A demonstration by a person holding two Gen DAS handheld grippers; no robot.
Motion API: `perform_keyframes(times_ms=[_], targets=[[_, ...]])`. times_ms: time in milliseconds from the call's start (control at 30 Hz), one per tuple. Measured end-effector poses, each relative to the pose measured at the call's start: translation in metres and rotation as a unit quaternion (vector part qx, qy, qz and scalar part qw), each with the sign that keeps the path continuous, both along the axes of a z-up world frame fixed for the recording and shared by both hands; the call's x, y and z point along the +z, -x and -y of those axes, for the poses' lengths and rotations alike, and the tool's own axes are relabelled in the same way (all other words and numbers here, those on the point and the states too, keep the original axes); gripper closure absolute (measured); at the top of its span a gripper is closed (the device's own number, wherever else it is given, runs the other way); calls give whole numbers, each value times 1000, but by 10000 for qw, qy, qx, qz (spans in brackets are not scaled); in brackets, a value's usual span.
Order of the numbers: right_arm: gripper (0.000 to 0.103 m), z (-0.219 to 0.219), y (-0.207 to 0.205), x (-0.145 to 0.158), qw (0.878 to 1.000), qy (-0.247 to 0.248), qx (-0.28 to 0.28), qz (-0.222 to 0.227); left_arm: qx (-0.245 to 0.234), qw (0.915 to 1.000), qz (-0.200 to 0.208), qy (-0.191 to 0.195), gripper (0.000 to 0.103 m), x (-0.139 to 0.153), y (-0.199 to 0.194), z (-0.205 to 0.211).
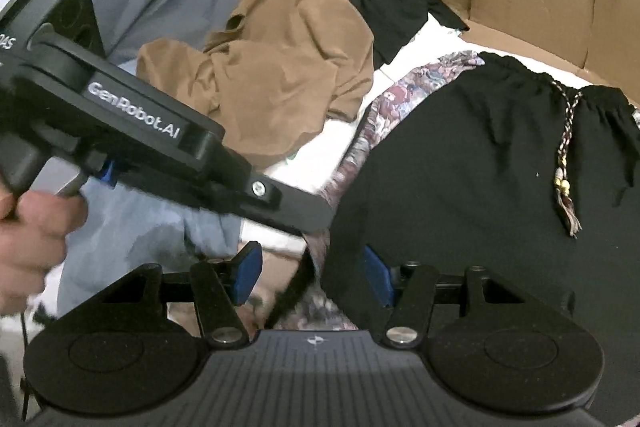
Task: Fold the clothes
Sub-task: 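Grasp the bear-print leg edge with the right gripper while the left gripper grasps the black leg, then lift both grippers and fold the shorts in half lengthwise, one leg over the other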
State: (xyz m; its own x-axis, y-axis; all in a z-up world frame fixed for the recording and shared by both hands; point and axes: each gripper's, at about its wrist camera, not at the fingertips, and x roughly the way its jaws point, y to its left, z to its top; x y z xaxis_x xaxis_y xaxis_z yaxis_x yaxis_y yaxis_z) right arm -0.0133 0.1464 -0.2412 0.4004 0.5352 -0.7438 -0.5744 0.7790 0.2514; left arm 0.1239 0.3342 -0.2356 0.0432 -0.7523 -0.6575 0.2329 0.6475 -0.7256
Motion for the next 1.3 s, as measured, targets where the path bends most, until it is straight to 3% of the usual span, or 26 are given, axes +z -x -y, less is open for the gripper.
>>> perform_keyframes(times_ms=[267,300,367,400,600,900,1133,1300], targets=[[48,-6,-8,-15,9986,66,-511,106,-121,9996,-107,213,98,1,-4,8],[56,-6,-8,-17,9986,50,-517,128,-134,9996,-113,236,98,1,-4,10],[81,-6,-8,-19,9985,63,-519,143,-186,9994,-81,275,98,3,-2,14],[101,-5,-8,-19,9983,77,-552,160,-234,9993,-39,275,97,5,-2,16],[101,14,-9,-16,9969,158,-755,177,-44,9970,743,-216,81,25,-1,15],[101,49,-27,12,9980,314,-553,60,48,9934,755,-860,64,0,-4,22],[102,78,-42,37,9984,477,-294,31,-290,9911,774,-1038,62,-11,-3,43],[102,91,-41,45,9988,380,-321,-49,-536,9891,538,-1264,62,-16,-1,52]])
